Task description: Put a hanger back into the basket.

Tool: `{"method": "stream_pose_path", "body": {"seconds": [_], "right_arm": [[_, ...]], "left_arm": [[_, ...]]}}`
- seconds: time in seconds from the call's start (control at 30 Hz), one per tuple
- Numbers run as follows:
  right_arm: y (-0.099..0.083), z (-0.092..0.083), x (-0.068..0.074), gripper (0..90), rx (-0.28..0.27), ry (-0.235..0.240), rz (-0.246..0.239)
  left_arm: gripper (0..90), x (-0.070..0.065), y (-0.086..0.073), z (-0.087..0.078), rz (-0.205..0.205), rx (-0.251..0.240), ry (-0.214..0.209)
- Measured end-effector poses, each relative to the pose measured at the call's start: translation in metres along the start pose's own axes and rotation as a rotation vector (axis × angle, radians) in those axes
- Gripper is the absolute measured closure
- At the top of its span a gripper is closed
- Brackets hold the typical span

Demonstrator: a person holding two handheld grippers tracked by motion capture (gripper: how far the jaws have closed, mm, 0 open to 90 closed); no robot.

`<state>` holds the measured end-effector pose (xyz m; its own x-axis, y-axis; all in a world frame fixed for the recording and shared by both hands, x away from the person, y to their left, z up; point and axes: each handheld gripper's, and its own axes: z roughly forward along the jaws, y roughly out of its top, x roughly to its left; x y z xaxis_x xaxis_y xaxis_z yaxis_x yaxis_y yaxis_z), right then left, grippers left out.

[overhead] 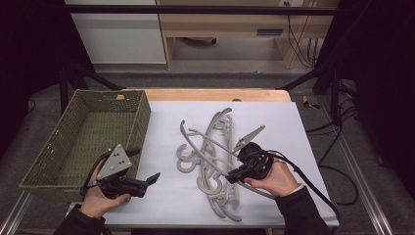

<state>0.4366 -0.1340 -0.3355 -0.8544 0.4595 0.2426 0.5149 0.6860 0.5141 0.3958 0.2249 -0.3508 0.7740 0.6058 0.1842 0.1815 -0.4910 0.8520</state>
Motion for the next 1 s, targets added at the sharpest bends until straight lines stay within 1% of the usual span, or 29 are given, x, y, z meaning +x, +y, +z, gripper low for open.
{"method": "stream_pose_path", "body": {"seconds": [0.03, 0.1, 0.13, 0.17, 0.27, 0.3, 0.33, 0.37, 0.4, 0.43, 0.47, 0.5, 0.53, 0.57, 0.6, 0.63, 0.67, 0.73, 0.77, 0.8, 0.83, 0.87, 0.9, 0.93, 1.0], "right_arm": [[0.0, 0.0, 0.002, 83.2, 0.002, 0.013, -0.011], [0.0, 0.0, 0.005, 83.2, 0.01, 0.039, -0.026], [0.0, 0.0, 0.006, 83.2, 0.015, 0.043, -0.035], [0.0, 0.0, 0.007, 83.2, 0.014, 0.05, -0.039], [0.0, -0.001, 0.009, 83.2, 0.015, 0.067, -0.054], [0.0, -0.001, 0.009, 83.2, 0.015, 0.067, -0.054], [0.0, -0.001, 0.01, 83.1, 0.005, 0.078, -0.065], [0.0, -0.001, 0.01, 83.2, 0.006, 0.087, -0.06], [0.0, -0.001, 0.01, 83.2, 0.006, 0.087, -0.06], [0.0, 0.0, 0.01, 83.1, 0.007, 0.086, -0.073], [-0.001, 0.001, 0.01, 83.2, 0.009, 0.088, -0.091], [-0.001, 0.001, 0.01, 83.2, 0.009, 0.088, -0.091], [-0.001, 0.002, 0.011, 83.1, 0.019, 0.098, -0.104], [-0.001, 0.002, 0.012, 83.1, 0.025, 0.105, -0.104], [-0.002, 0.003, 0.013, 83.1, 0.032, 0.108, -0.11], [-0.002, 0.003, 0.013, 83.1, 0.037, 0.112, -0.112], [-0.002, 0.003, 0.013, 83.1, 0.037, 0.112, -0.112], [-0.002, 0.003, 0.014, 83.1, 0.042, 0.119, -0.115], [-0.002, 0.004, 0.013, 83.1, 0.04, 0.128, -0.117], [-0.002, 0.005, 0.014, 83.2, 0.042, 0.132, -0.115], [-0.001, 0.005, 0.015, 83.1, 0.044, 0.135, -0.113], [-0.001, 0.006, 0.015, 83.2, 0.049, 0.143, -0.122], [-0.001, 0.007, 0.016, 83.1, 0.044, 0.134, -0.125], [-0.001, 0.008, 0.016, 83.1, 0.056, 0.143, -0.125], [-0.001, 0.009, 0.017, 83.1, 0.057, 0.146, -0.122]], "left_arm": [[5.8, -0.003, 0.002, 0.001, 0.024, 0.014, -0.004], [6.0, -0.008, 0.007, 0.004, 0.056, 0.025, -0.021], [6.0, -0.01, 0.011, 0.005, 0.086, 0.038, -0.027], [6.1, -0.013, 0.014, 0.006, 0.11, 0.041, -0.029], [6.7, -0.022, 0.023, 0.011, 0.176, 0.06, -0.052], [6.7, -0.022, 0.023, 0.011, 0.176, 0.06, -0.052], [6.8, -0.027, 0.027, 0.016, 0.226, 0.083, -0.063], [6.7, -0.03, 0.029, 0.019, 0.25, 0.092, -0.064], [6.8, -0.03, 0.029, 0.019, 0.25, 0.092, -0.064], [7.0, -0.035, 0.03, 0.023, 0.275, 0.094, -0.077], [7.9, -0.037, 0.031, 0.026, 0.289, 0.097, -0.079], [8.3, -0.037, 0.031, 0.026, 0.289, 0.097, -0.079], [8.5, -0.041, 0.033, 0.031, 0.318, 0.112, -0.091], [9.2, -0.041, 0.033, 0.031, 0.318, 0.112, -0.091], [9.8, -0.044, 0.035, 0.035, 0.354, 0.13, -0.096], [11.0, -0.046, 0.036, 0.037, 0.369, 0.137, -0.107], [12.3, -0.046, 0.036, 0.037, 0.369, 0.137, -0.107], [14.6, -0.049, 0.038, 0.04, 0.4, 0.145, -0.117], [15.8, -0.052, 0.038, 0.042, 0.408, 0.147, -0.123], [17.2, -0.056, 0.04, 0.045, 0.452, 0.156, -0.119], [18.8, -0.058, 0.041, 0.046, 0.468, 0.16, -0.122], [20.5, -0.058, 0.041, 0.046, 0.468, 0.16, -0.122], [21.7, -0.062, 0.041, 0.05, 0.491, 0.161, -0.125], [22.9, -0.063, 0.041, 0.051, 0.518, 0.169, -0.123], [26.2, -0.067, 0.04, 0.055, 0.552, 0.18, -0.118]]}}
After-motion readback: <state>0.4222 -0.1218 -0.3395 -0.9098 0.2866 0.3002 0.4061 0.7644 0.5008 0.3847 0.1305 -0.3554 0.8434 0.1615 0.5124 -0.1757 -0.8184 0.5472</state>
